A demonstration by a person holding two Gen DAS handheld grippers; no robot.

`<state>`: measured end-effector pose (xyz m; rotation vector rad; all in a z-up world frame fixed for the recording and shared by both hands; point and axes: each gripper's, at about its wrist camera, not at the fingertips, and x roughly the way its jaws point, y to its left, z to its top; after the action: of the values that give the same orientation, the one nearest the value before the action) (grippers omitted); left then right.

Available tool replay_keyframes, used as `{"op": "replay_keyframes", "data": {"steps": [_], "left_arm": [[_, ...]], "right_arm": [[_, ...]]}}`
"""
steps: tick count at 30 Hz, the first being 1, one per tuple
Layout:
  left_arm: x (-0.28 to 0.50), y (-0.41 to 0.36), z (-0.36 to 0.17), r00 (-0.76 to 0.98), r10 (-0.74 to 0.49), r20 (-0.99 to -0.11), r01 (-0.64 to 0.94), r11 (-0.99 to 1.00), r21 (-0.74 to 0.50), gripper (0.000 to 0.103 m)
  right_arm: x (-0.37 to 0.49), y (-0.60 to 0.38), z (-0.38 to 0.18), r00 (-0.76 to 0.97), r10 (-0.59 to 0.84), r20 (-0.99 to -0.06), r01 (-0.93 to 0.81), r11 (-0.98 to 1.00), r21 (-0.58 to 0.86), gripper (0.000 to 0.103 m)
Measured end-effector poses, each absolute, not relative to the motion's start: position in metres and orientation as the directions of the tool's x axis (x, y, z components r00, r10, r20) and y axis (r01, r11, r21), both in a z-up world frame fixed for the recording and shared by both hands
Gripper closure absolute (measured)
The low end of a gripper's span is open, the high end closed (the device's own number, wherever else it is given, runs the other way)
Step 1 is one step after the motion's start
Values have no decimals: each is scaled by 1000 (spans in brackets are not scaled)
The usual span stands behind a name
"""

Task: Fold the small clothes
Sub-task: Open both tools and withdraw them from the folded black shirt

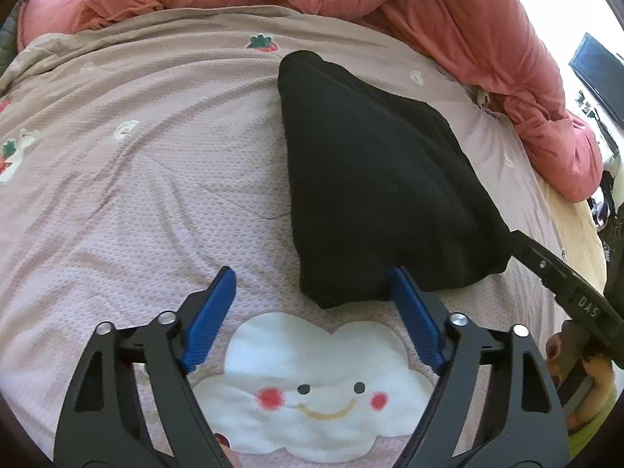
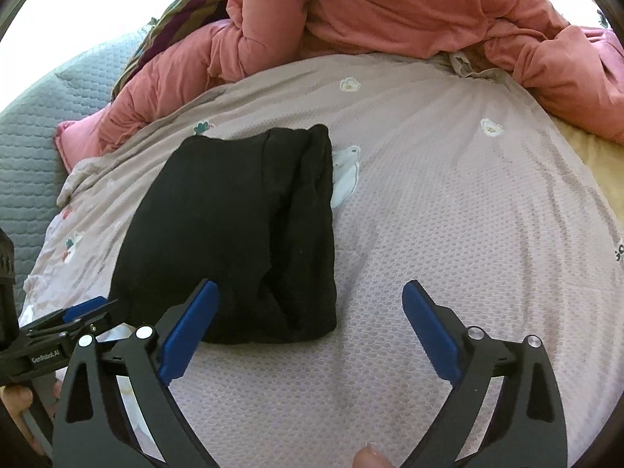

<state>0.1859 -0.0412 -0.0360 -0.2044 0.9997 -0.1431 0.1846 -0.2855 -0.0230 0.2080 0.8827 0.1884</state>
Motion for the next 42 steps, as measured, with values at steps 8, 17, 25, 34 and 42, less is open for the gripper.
{"op": "replay_keyframes", "data": {"steps": [8, 17, 25, 34, 42], "left_arm": [[176, -31, -23, 567, -177, -805, 7, 978, -210, 10], [158, -25, -6, 605, -153, -781, 11, 983, -184, 10], [135, -19, 10, 652, -141, -745, 11, 984, -176, 10], [106, -12, 24, 704, -121, -700, 8, 987, -162, 10], [79, -13, 26, 725, -111, -679, 16, 989, -144, 10]], "right_arm": [[173, -286, -6, 656, 244, -715, -77, 963, 258, 5], [151, -279, 18, 701, 249, -668, -110, 964, 244, 5], [123, -275, 40, 745, 242, -622, -134, 967, 216, 4], [98, -271, 52, 777, 231, -585, -143, 971, 194, 4], [74, -269, 55, 794, 218, -568, -143, 974, 174, 4]]}}
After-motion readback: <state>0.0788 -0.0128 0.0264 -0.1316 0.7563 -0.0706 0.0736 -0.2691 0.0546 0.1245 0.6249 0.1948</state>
